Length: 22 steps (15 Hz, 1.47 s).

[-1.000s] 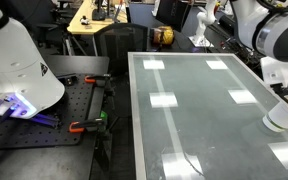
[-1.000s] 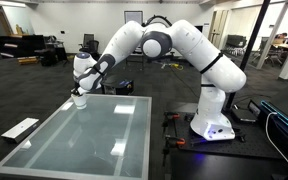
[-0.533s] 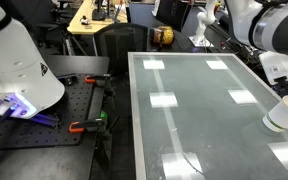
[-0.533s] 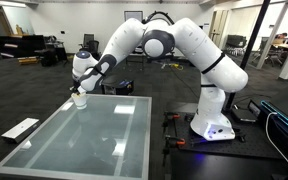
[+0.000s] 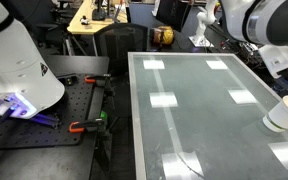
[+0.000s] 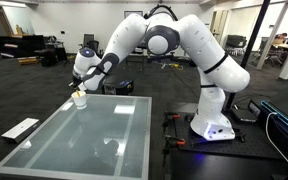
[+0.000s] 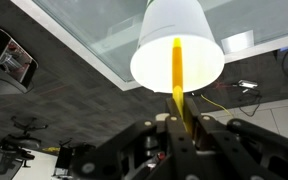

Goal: Take the pen out of the cup and put it on the table

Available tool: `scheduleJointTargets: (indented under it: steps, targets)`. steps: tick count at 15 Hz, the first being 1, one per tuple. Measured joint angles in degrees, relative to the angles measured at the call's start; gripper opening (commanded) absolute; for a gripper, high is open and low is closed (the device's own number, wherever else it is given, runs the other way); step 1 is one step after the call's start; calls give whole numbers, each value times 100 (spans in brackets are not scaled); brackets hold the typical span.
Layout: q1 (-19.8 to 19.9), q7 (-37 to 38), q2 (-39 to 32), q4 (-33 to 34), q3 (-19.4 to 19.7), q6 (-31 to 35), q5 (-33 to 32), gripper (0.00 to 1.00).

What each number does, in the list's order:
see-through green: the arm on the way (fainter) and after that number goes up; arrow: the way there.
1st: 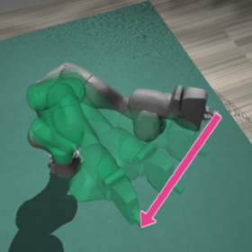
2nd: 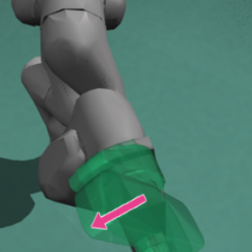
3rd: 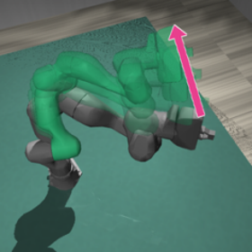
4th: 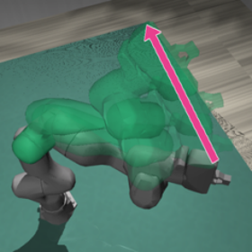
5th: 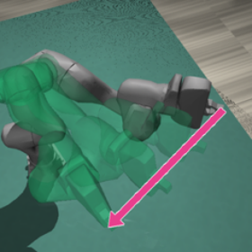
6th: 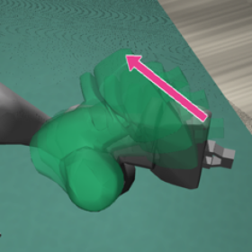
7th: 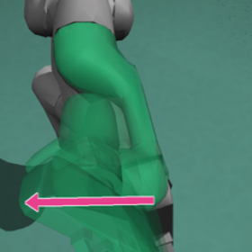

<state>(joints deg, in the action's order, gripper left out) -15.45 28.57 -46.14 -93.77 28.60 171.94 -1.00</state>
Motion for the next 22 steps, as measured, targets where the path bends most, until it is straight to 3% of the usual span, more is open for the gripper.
scheduleJointTargets:
  steps: [13, 18, 22]
  targets:
    - [-1270, 4, 681, -1197, 1127, 1231, 11, 3]
    - [-1274, -74, 1250, -1596, 818, 1261, -189, 3]
    - [-852, -496, 1914, -1967, 63, 1245, -442, 3]
